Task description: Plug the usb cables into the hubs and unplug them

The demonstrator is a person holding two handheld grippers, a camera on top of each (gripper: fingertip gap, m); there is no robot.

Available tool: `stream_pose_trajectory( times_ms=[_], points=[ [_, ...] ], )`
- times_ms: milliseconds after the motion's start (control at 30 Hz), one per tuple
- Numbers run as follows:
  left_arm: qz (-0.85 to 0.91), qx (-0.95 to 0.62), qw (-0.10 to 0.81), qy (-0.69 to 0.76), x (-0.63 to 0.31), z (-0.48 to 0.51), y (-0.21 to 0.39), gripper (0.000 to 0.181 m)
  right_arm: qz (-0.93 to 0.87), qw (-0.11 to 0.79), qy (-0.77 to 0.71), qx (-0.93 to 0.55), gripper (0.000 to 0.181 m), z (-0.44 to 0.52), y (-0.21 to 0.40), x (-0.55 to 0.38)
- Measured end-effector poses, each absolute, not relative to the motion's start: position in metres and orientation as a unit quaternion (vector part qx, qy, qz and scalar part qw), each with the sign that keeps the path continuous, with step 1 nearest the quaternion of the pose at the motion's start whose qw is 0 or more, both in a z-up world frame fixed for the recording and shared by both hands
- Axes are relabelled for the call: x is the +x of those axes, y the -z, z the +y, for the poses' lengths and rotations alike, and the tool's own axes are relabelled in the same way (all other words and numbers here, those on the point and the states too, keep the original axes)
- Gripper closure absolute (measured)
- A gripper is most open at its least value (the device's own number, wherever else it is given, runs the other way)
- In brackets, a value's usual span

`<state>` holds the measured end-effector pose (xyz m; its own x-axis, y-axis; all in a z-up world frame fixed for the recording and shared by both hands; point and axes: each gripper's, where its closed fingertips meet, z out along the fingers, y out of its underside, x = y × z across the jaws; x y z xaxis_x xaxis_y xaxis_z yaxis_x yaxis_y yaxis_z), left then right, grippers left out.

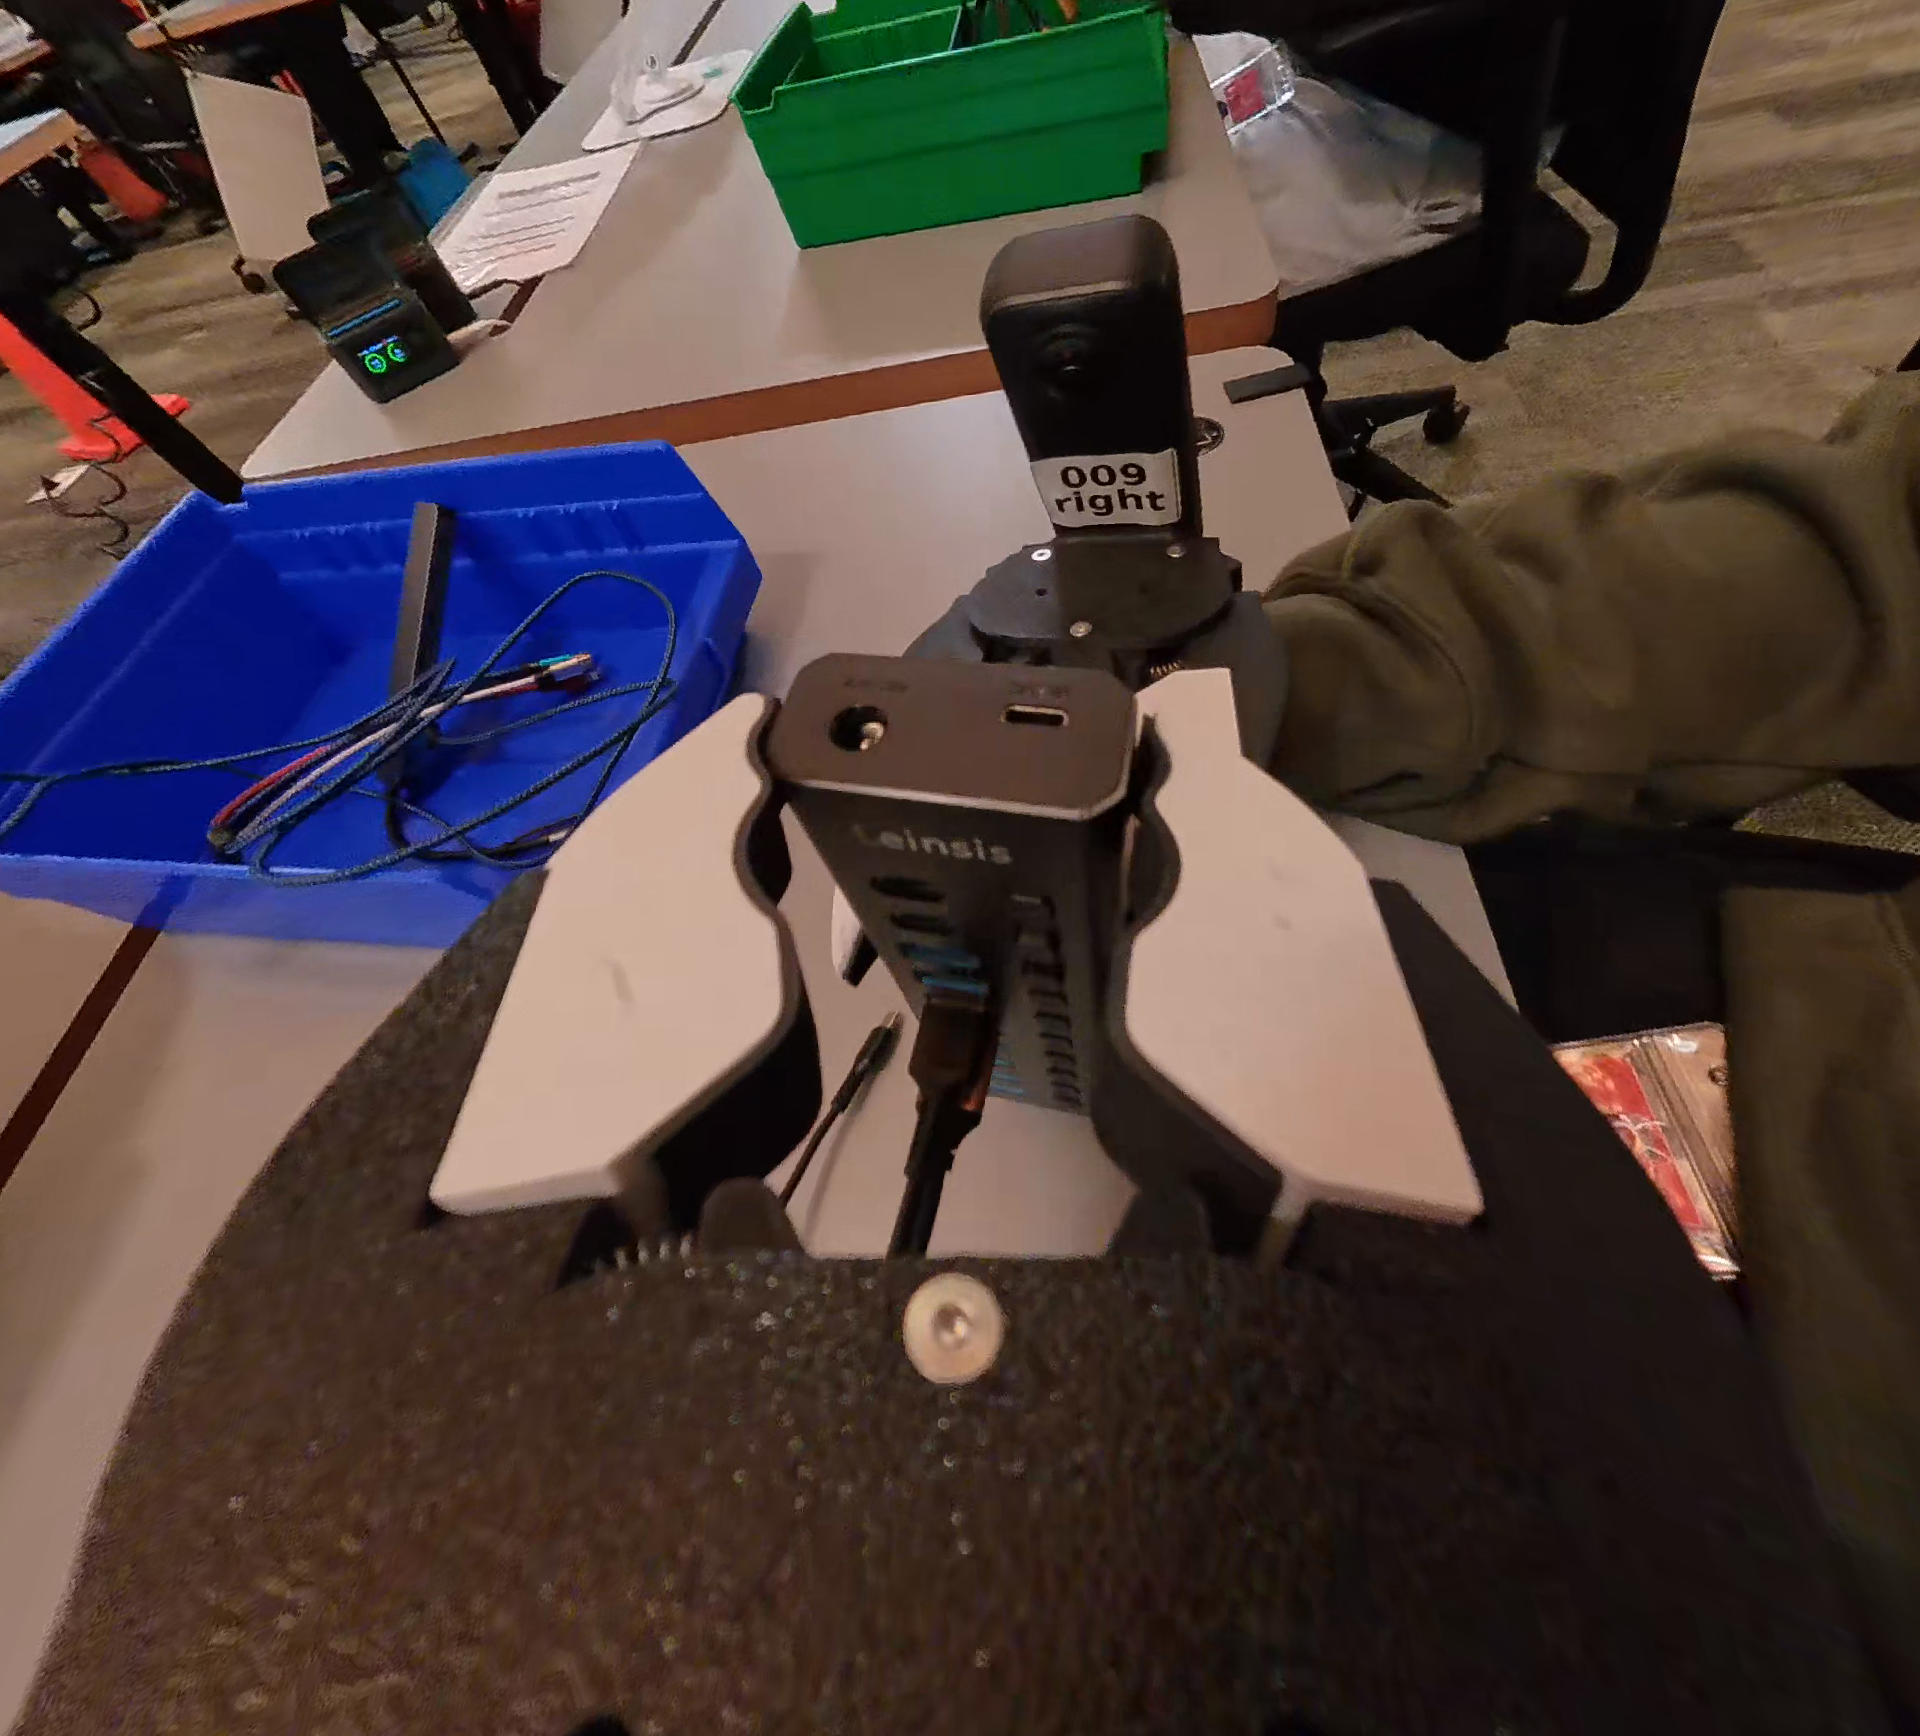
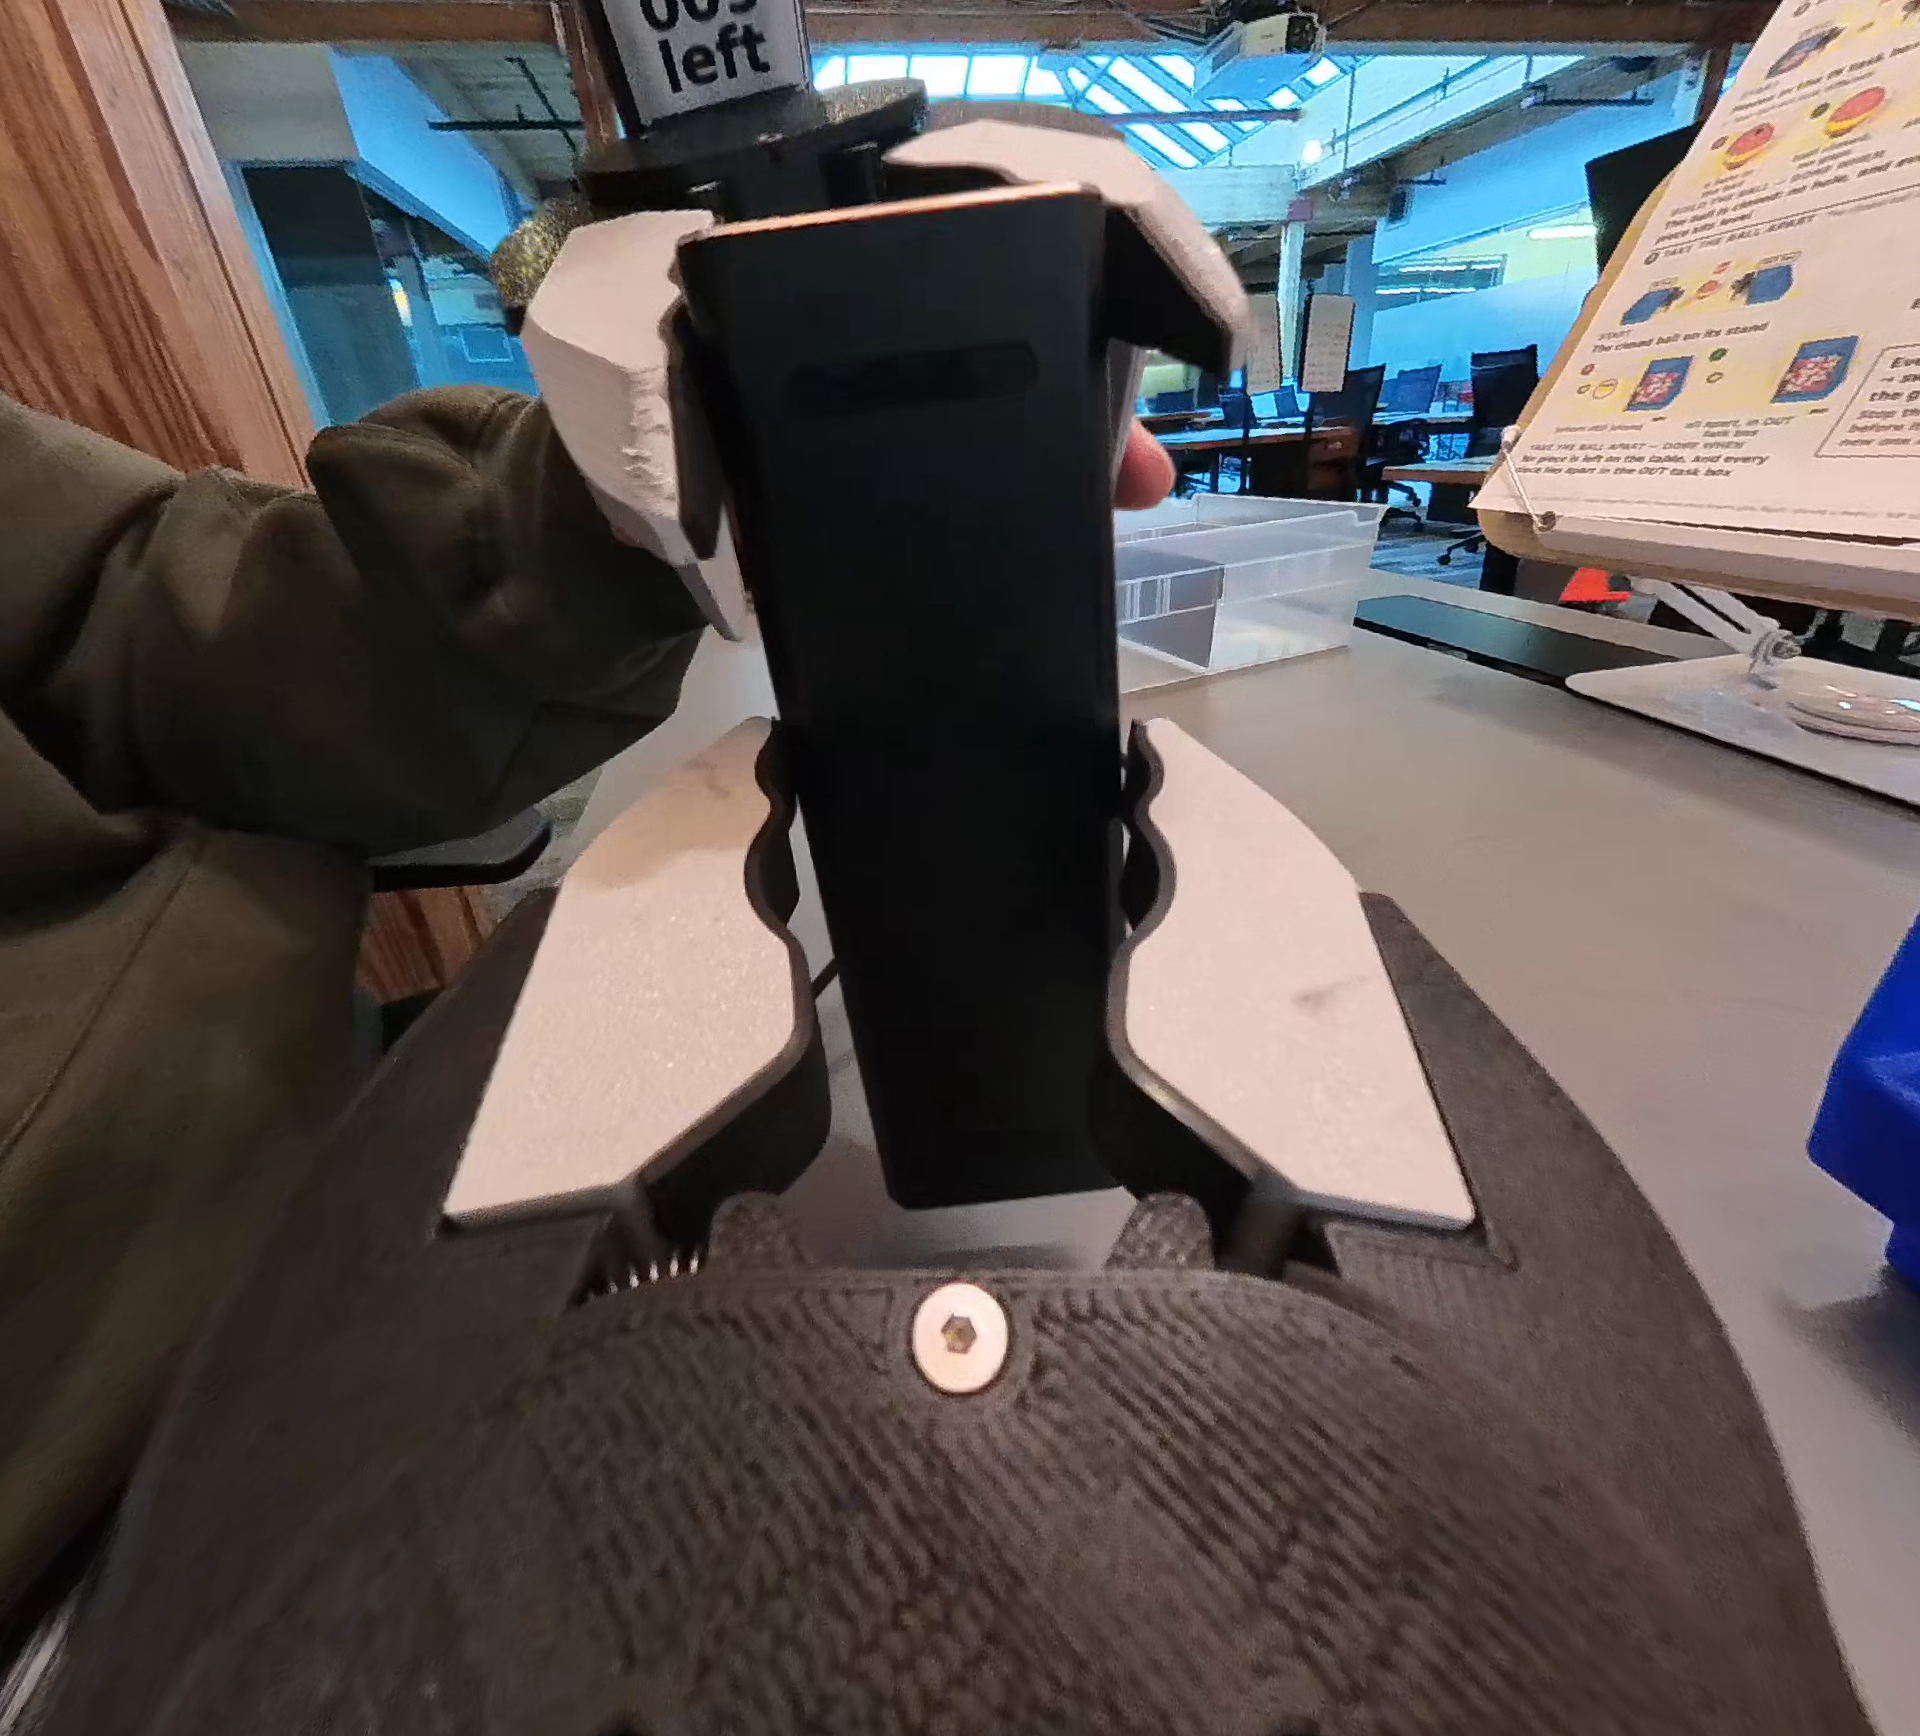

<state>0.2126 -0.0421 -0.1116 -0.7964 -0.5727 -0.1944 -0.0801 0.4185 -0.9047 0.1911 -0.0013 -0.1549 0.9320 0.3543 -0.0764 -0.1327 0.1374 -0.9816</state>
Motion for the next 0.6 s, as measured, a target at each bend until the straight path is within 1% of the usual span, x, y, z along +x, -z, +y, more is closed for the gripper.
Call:
stream_pose_trajectory(
  times_ms=[133,233,300,333,400,600],
  points=[
    [0.81,-0.179,0.255,0.496,0.209,-0.046,0.105,0.118,-0.094,0.745,-0.164,-0.64,0.119,-0.001,0.156,0.189],
    [0.798,-0.172,0.251,0.521,0.208,-0.048,0.092,0.118,-0.097,0.733,-0.158,-0.655,0.118,0.003,0.16,0.186],
    [0.799,-0.168,0.254,0.518,0.21,-0.047,0.089,0.118,-0.096,0.725,-0.147,-0.666,0.111,0.006,0.163,0.186],
    [0.804,-0.164,0.257,0.51,0.211,-0.046,0.091,0.118,-0.089,0.722,-0.141,-0.671,0.111,0.008,0.165,0.188],
    [0.813,-0.144,0.259,0.502,0.208,-0.047,0.097,0.118,-0.079,0.722,-0.143,-0.673,0.117,0.009,0.165,0.19],
    [0.817,-0.13,0.254,0.5,0.207,-0.046,0.098,0.118,-0.074,0.728,-0.143,-0.666,0.118,0.012,0.163,0.189]
  ],
)
